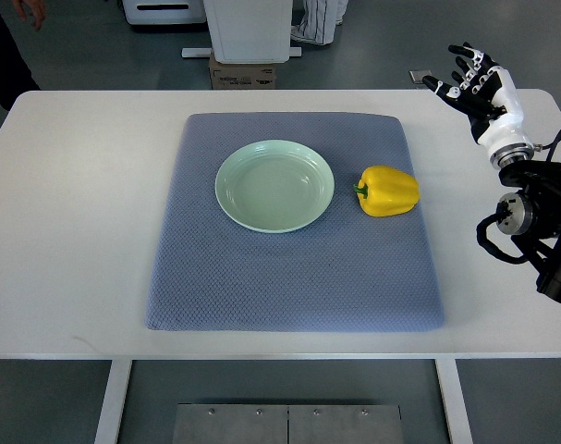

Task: Place yellow pepper on plate with right hand

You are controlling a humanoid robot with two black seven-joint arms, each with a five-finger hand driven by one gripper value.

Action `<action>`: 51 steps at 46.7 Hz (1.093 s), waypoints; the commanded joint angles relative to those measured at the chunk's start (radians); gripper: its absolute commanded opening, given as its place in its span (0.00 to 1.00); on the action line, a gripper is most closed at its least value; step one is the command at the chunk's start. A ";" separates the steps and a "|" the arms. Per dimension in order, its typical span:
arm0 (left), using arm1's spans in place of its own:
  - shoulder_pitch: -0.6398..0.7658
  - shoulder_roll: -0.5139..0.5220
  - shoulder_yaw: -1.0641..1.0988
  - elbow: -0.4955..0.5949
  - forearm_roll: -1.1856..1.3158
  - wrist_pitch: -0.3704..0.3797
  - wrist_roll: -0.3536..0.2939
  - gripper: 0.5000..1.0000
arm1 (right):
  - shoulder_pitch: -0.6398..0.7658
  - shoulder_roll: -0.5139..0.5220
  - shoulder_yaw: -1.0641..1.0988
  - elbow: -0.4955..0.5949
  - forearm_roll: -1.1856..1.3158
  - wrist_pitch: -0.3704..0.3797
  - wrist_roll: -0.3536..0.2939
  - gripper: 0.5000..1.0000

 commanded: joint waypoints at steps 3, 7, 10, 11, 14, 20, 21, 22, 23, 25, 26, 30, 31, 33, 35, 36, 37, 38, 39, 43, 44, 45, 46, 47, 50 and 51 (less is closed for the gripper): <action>0.000 0.000 -0.001 0.000 0.000 0.001 0.000 1.00 | -0.001 -0.004 0.000 0.000 0.000 0.000 0.000 1.00; 0.000 0.000 0.001 0.000 0.000 -0.002 0.000 1.00 | -0.001 -0.004 0.000 0.000 0.000 0.000 0.000 1.00; 0.000 0.000 0.002 0.000 0.000 -0.002 0.000 1.00 | -0.003 -0.004 0.000 0.000 0.000 0.000 0.000 1.00; -0.002 0.000 0.001 0.000 0.000 -0.002 0.000 1.00 | -0.003 -0.004 0.000 0.000 0.000 0.000 0.000 1.00; -0.005 0.000 0.001 0.000 0.000 -0.002 0.000 1.00 | -0.003 -0.004 0.000 0.000 0.000 0.000 0.000 1.00; -0.003 0.000 0.001 0.000 0.000 -0.002 0.000 1.00 | -0.001 -0.005 0.000 -0.003 0.000 0.000 0.000 1.00; -0.003 0.000 0.001 0.000 0.000 -0.002 0.000 1.00 | -0.003 -0.007 0.000 -0.005 0.000 0.000 0.000 1.00; -0.002 0.000 0.001 0.000 0.000 -0.002 0.000 1.00 | -0.003 -0.007 0.000 -0.006 0.000 0.000 0.000 1.00; -0.002 0.000 0.001 0.000 0.000 -0.002 0.000 1.00 | -0.001 -0.007 0.000 -0.008 0.000 0.000 0.000 1.00; -0.002 0.000 0.001 0.000 0.000 -0.002 0.000 1.00 | -0.001 -0.007 0.000 -0.011 0.000 0.002 0.000 1.00; -0.002 0.000 0.001 0.000 0.000 -0.002 0.000 1.00 | -0.001 -0.007 0.000 -0.011 0.000 0.002 0.000 1.00; -0.002 0.000 0.001 0.000 0.000 -0.002 0.000 1.00 | -0.001 -0.007 -0.001 -0.011 0.000 0.017 0.000 1.00; -0.002 0.000 0.001 0.000 0.000 -0.001 0.000 1.00 | -0.001 -0.007 -0.001 -0.011 0.000 0.021 0.000 1.00; -0.002 0.000 0.001 0.000 0.000 -0.002 0.000 1.00 | -0.001 -0.008 -0.001 -0.011 0.000 0.029 0.000 1.00; -0.002 0.000 0.001 0.000 0.000 -0.002 0.000 1.00 | -0.001 -0.010 -0.001 -0.012 0.000 0.038 0.000 1.00; -0.002 0.000 0.001 0.000 0.000 -0.002 0.000 1.00 | -0.001 -0.013 -0.001 -0.012 0.000 0.041 0.000 1.00; -0.002 0.000 0.001 0.000 0.000 -0.002 0.000 1.00 | 0.000 -0.018 0.000 -0.011 0.000 0.044 0.000 1.00; -0.002 0.000 0.001 0.000 0.000 -0.002 0.000 1.00 | 0.000 -0.024 0.000 -0.011 0.000 0.049 0.000 1.00; -0.002 0.000 0.001 0.000 0.000 -0.002 0.000 1.00 | 0.000 -0.028 -0.001 -0.011 0.000 0.052 0.000 1.00; -0.003 0.000 0.001 0.000 0.000 -0.002 0.000 1.00 | 0.002 -0.033 -0.001 -0.011 0.000 0.057 0.000 1.00; -0.002 0.000 0.001 0.000 0.000 -0.002 0.000 1.00 | 0.002 -0.033 -0.001 -0.012 -0.001 0.060 0.000 1.00; -0.002 0.000 0.001 0.000 0.000 -0.001 0.000 1.00 | 0.002 -0.034 -0.001 -0.011 -0.002 0.060 0.000 1.00; -0.002 0.000 0.001 0.000 0.000 -0.002 0.000 1.00 | 0.002 -0.035 -0.001 -0.011 -0.003 0.061 0.000 1.00; -0.002 0.000 0.001 0.000 0.000 -0.002 0.000 1.00 | 0.002 -0.033 -0.003 -0.011 -0.003 0.063 0.000 1.00; -0.002 0.000 0.001 0.000 0.000 -0.002 0.000 1.00 | 0.002 -0.034 -0.003 -0.011 -0.003 0.077 0.000 1.00; -0.002 0.000 0.001 0.000 0.000 -0.001 0.000 1.00 | 0.002 -0.033 -0.003 -0.011 -0.003 0.083 0.000 1.00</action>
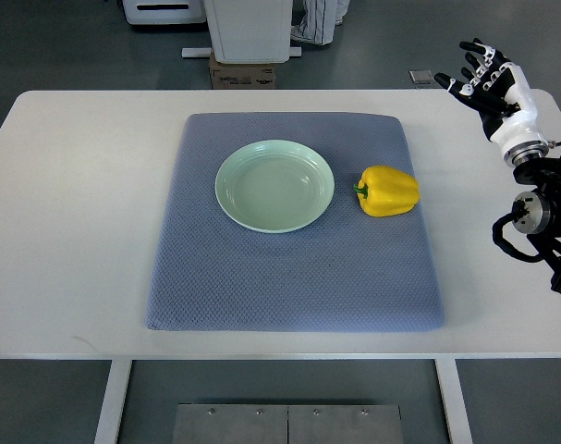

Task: Place yellow pepper on plate with right hand

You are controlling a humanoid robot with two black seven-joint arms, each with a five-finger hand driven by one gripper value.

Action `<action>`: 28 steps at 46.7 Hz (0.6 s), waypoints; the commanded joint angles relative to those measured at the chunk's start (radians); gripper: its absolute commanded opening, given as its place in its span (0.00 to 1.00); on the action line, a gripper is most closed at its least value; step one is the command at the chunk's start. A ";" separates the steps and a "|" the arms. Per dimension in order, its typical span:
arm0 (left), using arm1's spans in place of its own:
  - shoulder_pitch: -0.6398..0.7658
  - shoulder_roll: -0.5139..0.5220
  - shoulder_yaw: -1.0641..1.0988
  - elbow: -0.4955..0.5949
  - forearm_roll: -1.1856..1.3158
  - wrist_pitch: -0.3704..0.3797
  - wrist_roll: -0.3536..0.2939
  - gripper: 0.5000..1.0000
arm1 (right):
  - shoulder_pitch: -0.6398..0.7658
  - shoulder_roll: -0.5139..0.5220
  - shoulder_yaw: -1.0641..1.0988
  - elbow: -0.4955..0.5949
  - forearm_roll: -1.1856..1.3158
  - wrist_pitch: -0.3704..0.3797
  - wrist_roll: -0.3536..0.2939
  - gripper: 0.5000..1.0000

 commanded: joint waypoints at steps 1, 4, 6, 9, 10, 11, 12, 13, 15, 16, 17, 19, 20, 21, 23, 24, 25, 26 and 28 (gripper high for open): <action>0.000 0.000 0.000 0.000 0.000 0.000 0.000 1.00 | 0.000 0.001 0.000 0.000 -0.003 0.018 0.000 1.00; 0.000 0.000 0.000 0.000 0.000 0.000 0.000 1.00 | -0.001 -0.001 -0.003 0.002 -0.009 0.036 0.000 1.00; 0.000 0.000 0.000 0.000 0.000 0.000 0.000 1.00 | -0.003 -0.002 -0.007 0.005 -0.015 0.050 0.000 1.00; 0.000 0.000 0.000 0.000 0.000 0.000 0.000 1.00 | 0.002 -0.007 -0.039 0.005 -0.043 0.067 0.000 1.00; 0.000 0.000 0.000 0.000 0.000 0.000 0.000 1.00 | 0.006 -0.007 -0.055 0.006 -0.057 0.070 0.000 1.00; 0.000 0.000 0.000 0.000 0.000 0.000 0.000 1.00 | 0.008 -0.010 -0.072 0.006 -0.072 0.071 0.000 1.00; 0.000 0.000 0.000 0.000 0.000 0.000 0.000 1.00 | 0.011 -0.016 -0.089 0.006 -0.084 0.070 0.000 1.00; 0.000 0.000 0.000 0.000 0.000 0.000 0.000 1.00 | 0.015 -0.025 -0.105 0.006 -0.098 0.070 0.000 1.00; 0.000 0.000 0.000 0.000 0.000 0.000 0.000 1.00 | 0.026 -0.045 -0.131 0.011 -0.115 0.070 0.000 1.00; 0.000 0.000 0.000 0.000 0.000 0.000 0.000 1.00 | 0.031 -0.054 -0.143 0.011 -0.121 0.070 0.000 1.00; 0.000 0.000 0.000 0.000 0.000 0.000 0.000 1.00 | 0.035 -0.059 -0.157 0.011 -0.126 0.070 0.000 1.00; 0.000 0.000 0.000 0.000 0.000 0.001 0.000 1.00 | 0.046 -0.065 -0.189 0.011 -0.133 0.070 0.000 1.00; 0.000 0.000 0.000 0.000 0.000 0.000 0.000 1.00 | 0.052 -0.068 -0.204 0.011 -0.136 0.070 0.000 1.00; 0.000 0.000 0.000 0.000 0.000 0.000 0.000 1.00 | 0.061 -0.071 -0.220 0.011 -0.138 0.068 0.000 1.00; 0.000 0.000 0.000 0.000 0.000 0.000 0.000 1.00 | 0.080 -0.080 -0.250 0.011 -0.144 0.068 0.000 1.00; 0.000 0.000 0.000 0.000 0.000 0.000 0.000 1.00 | 0.086 -0.086 -0.263 0.011 -0.146 0.068 0.000 1.00; 0.000 0.000 0.000 0.000 0.000 0.000 0.000 1.00 | 0.092 -0.093 -0.281 0.011 -0.149 0.067 0.000 1.00; 0.000 0.000 0.000 0.000 0.000 0.000 0.000 1.00 | 0.097 -0.097 -0.298 0.011 -0.152 0.067 0.000 1.00; 0.000 0.000 0.000 0.000 0.000 0.000 0.000 1.00 | 0.110 -0.103 -0.333 0.011 -0.159 0.061 0.000 1.00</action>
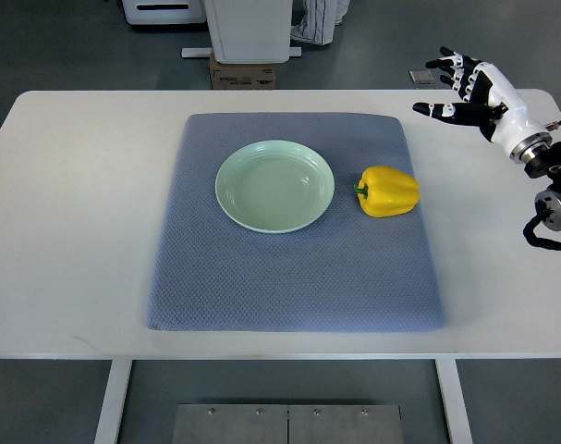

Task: Place yellow pepper on plate with right hand
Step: 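Move the open right hand toward the yellow pepper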

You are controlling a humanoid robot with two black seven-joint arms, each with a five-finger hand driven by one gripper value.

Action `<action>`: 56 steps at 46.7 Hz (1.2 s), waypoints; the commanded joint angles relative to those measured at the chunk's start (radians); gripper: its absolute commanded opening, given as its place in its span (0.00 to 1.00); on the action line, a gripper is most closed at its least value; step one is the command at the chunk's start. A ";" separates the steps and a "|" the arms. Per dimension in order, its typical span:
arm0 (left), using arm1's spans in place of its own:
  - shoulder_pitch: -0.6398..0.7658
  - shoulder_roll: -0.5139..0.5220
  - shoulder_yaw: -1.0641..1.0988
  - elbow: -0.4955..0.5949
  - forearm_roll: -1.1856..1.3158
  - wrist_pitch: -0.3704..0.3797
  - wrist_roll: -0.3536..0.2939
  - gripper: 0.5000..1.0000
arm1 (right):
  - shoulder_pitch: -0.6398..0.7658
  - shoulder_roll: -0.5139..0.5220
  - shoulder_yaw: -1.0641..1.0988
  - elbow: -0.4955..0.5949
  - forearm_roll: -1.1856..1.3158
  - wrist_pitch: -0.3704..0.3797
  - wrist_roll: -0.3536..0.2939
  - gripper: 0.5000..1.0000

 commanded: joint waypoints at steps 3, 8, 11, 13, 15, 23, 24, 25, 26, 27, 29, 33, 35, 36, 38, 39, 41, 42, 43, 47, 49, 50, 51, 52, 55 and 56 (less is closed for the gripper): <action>0.000 0.000 0.000 0.000 0.000 0.000 0.000 1.00 | 0.050 -0.014 -0.112 0.000 -0.030 -0.008 0.000 1.00; 0.000 0.000 0.000 0.000 0.000 0.000 0.000 1.00 | 0.095 -0.022 -0.215 0.000 -0.088 -0.010 0.000 1.00; 0.000 0.000 0.000 0.000 0.000 0.000 0.000 1.00 | 0.129 -0.044 -0.267 0.000 -0.124 -0.010 0.000 1.00; 0.000 0.000 0.000 0.000 0.000 0.000 0.000 1.00 | 0.150 -0.060 -0.306 0.001 -0.144 -0.010 0.000 1.00; 0.000 0.000 0.000 0.000 0.000 0.000 0.000 1.00 | 0.170 -0.069 -0.341 0.004 -0.157 -0.010 0.000 1.00; 0.000 0.000 0.000 0.000 0.000 0.000 0.000 1.00 | 0.248 -0.129 -0.480 0.073 -0.200 -0.010 0.000 1.00; 0.000 0.000 0.000 0.000 0.000 0.000 0.000 1.00 | 0.255 -0.138 -0.497 0.087 -0.205 -0.011 0.000 1.00; 0.000 0.000 0.000 0.000 0.000 0.000 0.000 1.00 | 0.261 -0.144 -0.511 0.101 -0.210 -0.011 0.000 1.00; 0.000 0.000 0.000 0.000 0.000 0.000 0.000 1.00 | 0.265 -0.149 -0.525 0.113 -0.217 -0.014 0.000 1.00; 0.000 0.000 0.000 0.000 0.000 0.000 0.000 1.00 | 0.270 -0.150 -0.539 0.122 -0.223 -0.016 0.000 1.00; 0.000 0.000 0.000 0.000 0.000 0.000 0.000 1.00 | 0.276 -0.152 -0.563 0.133 -0.237 -0.019 0.000 1.00; 0.000 0.000 0.000 0.000 0.000 0.000 0.000 1.00 | 0.276 -0.149 -0.600 0.138 -0.266 -0.033 0.000 1.00; 0.000 0.000 0.000 0.000 0.000 0.000 0.000 1.00 | 0.278 -0.147 -0.611 0.141 -0.276 -0.039 0.000 1.00; 0.000 0.000 0.000 0.000 0.000 0.000 0.000 1.00 | 0.278 -0.144 -0.614 0.141 -0.280 -0.040 0.000 1.00; 0.000 0.000 0.000 0.000 0.000 0.000 0.000 1.00 | 0.279 -0.144 -0.619 0.150 -0.282 -0.046 0.000 1.00; 0.000 0.000 0.000 0.000 0.000 0.000 0.000 1.00 | 0.281 -0.144 -0.619 0.154 -0.282 -0.050 0.000 1.00; 0.000 0.000 0.000 0.000 0.000 0.000 0.000 1.00 | 0.282 -0.144 -0.617 0.164 -0.282 -0.054 0.000 1.00; 0.000 0.000 0.000 0.000 0.000 0.000 0.000 1.00 | 0.282 -0.144 -0.619 0.168 -0.282 -0.057 0.000 1.00; 0.000 0.000 0.000 0.000 0.000 0.000 0.000 1.00 | 0.282 -0.144 -0.617 0.171 -0.282 -0.062 0.000 1.00; 0.000 0.000 0.000 0.000 0.000 0.000 0.000 1.00 | 0.284 -0.143 -0.617 0.178 -0.282 -0.068 0.000 1.00; 0.000 0.000 0.000 0.000 0.000 0.000 0.000 1.00 | 0.282 -0.143 -0.619 0.179 -0.282 -0.068 0.000 1.00; 0.000 0.000 0.000 0.000 0.000 0.000 0.000 1.00 | 0.282 -0.143 -0.619 0.182 -0.282 -0.068 0.000 1.00; 0.000 0.000 0.000 0.000 0.000 0.000 0.000 1.00 | 0.282 -0.143 -0.617 0.185 -0.282 -0.068 0.000 1.00; 0.000 0.000 0.000 0.000 0.000 0.000 0.000 1.00 | 0.282 -0.143 -0.619 0.188 -0.282 -0.068 0.000 1.00; 0.000 0.000 0.000 0.000 0.000 0.000 0.000 1.00 | 0.282 -0.144 -0.619 0.200 -0.282 -0.068 0.000 1.00; 0.000 0.000 0.000 0.000 0.000 0.000 0.000 1.00 | 0.282 -0.144 -0.617 0.205 -0.282 -0.068 0.000 1.00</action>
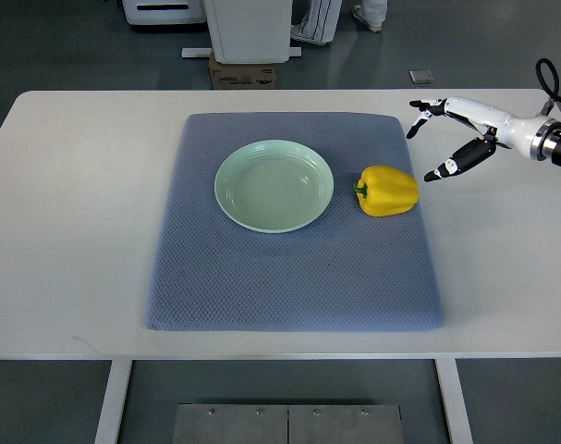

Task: Place yellow pepper on plate with right hand
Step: 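Move the open right hand toward the yellow pepper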

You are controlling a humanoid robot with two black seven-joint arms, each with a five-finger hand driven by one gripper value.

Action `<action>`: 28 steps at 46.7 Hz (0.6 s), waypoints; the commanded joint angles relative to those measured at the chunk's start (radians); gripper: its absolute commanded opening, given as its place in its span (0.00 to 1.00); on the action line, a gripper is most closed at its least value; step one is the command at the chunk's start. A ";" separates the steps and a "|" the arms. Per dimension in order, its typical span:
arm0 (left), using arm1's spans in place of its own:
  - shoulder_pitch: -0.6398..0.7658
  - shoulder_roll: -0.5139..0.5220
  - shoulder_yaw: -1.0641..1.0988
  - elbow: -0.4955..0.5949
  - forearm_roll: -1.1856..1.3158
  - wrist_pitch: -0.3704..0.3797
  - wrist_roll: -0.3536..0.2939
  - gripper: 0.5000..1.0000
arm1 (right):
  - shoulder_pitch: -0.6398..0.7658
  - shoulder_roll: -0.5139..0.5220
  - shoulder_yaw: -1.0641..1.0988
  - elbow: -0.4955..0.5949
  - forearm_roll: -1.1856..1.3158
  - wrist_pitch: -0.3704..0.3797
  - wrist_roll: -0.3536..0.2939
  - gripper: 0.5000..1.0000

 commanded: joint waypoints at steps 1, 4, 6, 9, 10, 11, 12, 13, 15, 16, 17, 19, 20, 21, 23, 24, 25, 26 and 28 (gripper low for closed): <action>0.000 0.000 0.000 0.000 0.000 0.000 0.000 1.00 | -0.001 0.000 0.001 0.015 0.000 0.000 0.000 1.00; 0.000 0.000 0.000 0.000 0.000 0.000 0.000 1.00 | -0.002 0.003 0.001 0.018 0.002 -0.001 0.000 1.00; 0.000 0.000 0.000 0.000 0.000 0.000 0.000 1.00 | -0.005 0.006 0.001 0.017 0.002 -0.001 0.000 1.00; 0.000 0.000 0.000 0.000 0.000 0.000 0.000 1.00 | -0.010 0.009 0.004 0.017 0.009 -0.010 0.000 1.00; 0.000 0.000 0.000 0.000 0.000 0.000 0.000 1.00 | -0.010 0.012 0.006 0.017 0.011 -0.013 0.000 1.00; 0.000 0.000 0.000 0.000 0.000 0.002 0.000 1.00 | -0.010 0.018 0.007 0.017 0.012 -0.016 0.000 1.00; 0.000 0.000 0.000 0.000 0.000 0.000 0.000 1.00 | -0.010 0.023 0.007 0.017 0.014 -0.021 0.000 1.00; 0.000 0.000 0.000 0.000 0.000 0.000 0.000 1.00 | -0.012 0.028 0.009 0.015 0.015 -0.024 0.000 1.00; 0.000 0.000 0.000 0.000 0.000 0.000 0.000 1.00 | -0.019 0.034 0.010 0.015 0.025 -0.033 0.000 1.00; 0.000 0.000 0.000 0.000 0.000 0.000 0.000 1.00 | -0.024 0.035 0.010 0.015 0.031 -0.036 0.000 1.00; 0.000 0.000 0.000 0.000 0.000 0.000 0.000 1.00 | -0.027 0.038 0.010 0.015 0.035 -0.038 0.000 1.00; 0.000 0.000 0.000 0.000 0.000 0.000 0.000 1.00 | -0.033 0.046 0.010 0.015 0.045 -0.038 0.000 1.00; 0.000 0.000 0.000 0.000 0.000 0.000 0.000 1.00 | -0.035 0.049 0.010 0.015 0.045 -0.038 0.000 1.00; 0.000 0.000 0.000 0.000 0.000 0.000 0.000 1.00 | -0.038 0.054 0.012 0.015 0.046 -0.038 0.000 1.00; 0.000 0.000 0.000 0.000 0.000 0.000 0.000 1.00 | -0.041 0.058 0.013 0.015 0.049 -0.038 0.000 1.00; 0.000 0.000 0.000 0.000 0.000 0.000 0.000 1.00 | -0.041 0.058 0.015 0.015 0.049 -0.038 0.000 1.00; 0.000 0.000 0.000 0.000 0.000 0.000 0.000 1.00 | -0.042 0.060 0.018 0.015 0.049 -0.038 0.000 1.00; 0.000 0.000 0.000 0.000 0.000 0.000 0.000 1.00 | -0.042 0.060 0.019 0.015 0.049 -0.038 0.000 1.00; 0.000 0.000 0.000 0.000 0.000 0.000 0.000 1.00 | -0.048 0.061 0.027 0.015 0.049 -0.036 0.000 1.00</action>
